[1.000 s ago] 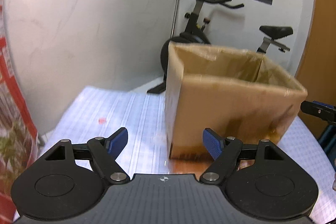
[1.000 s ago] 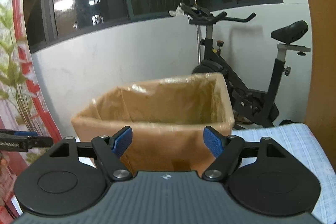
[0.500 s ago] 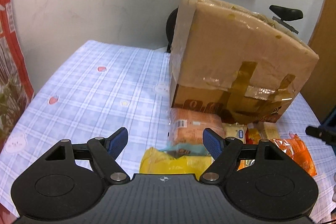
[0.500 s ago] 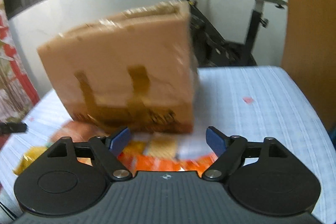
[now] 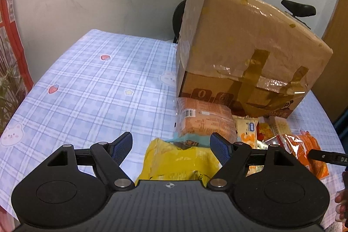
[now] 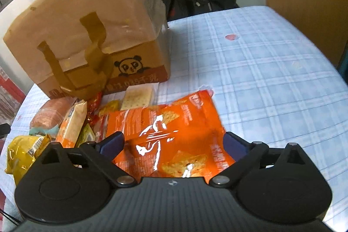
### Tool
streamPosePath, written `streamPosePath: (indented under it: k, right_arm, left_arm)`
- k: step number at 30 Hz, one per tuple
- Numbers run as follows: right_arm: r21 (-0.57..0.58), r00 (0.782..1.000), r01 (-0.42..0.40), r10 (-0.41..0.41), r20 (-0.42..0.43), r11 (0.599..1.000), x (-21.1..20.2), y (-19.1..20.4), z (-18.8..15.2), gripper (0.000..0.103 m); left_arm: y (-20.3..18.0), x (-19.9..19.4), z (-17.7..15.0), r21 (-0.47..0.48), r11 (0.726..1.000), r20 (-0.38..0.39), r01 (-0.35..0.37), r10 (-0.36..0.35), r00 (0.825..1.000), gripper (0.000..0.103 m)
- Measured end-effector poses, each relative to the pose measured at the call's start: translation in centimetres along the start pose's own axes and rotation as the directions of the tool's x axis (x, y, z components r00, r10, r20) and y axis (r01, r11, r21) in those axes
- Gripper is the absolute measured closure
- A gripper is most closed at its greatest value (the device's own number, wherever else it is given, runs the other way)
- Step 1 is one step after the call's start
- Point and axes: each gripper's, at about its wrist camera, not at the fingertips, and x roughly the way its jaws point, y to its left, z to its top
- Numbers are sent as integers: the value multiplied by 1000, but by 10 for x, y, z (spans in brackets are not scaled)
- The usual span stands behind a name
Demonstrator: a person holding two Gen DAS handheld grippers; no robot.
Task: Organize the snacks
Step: 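Grasp the yellow chip bag with the left tool while the right tool grasps the orange chip bag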
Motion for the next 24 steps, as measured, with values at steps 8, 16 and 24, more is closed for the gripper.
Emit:
streamPosePath:
  k: [8,16,24]
  right_arm:
    - [-88,998,58,-58,0,994,20,13,-3,0]
    - [-96,999,47,-45,27,994,20,13,-9,0]
    - [-97,999,45,-42,32,994,21,14,-9,0]
  left_arm:
    - [3,-3,-4,-1,999,-23,43,-43,999,22]
    - [0,7,-11,12,998,-67,59,-58,996,17]
    - [-1,24,-19,10,997,-95,75,-74,993,10]
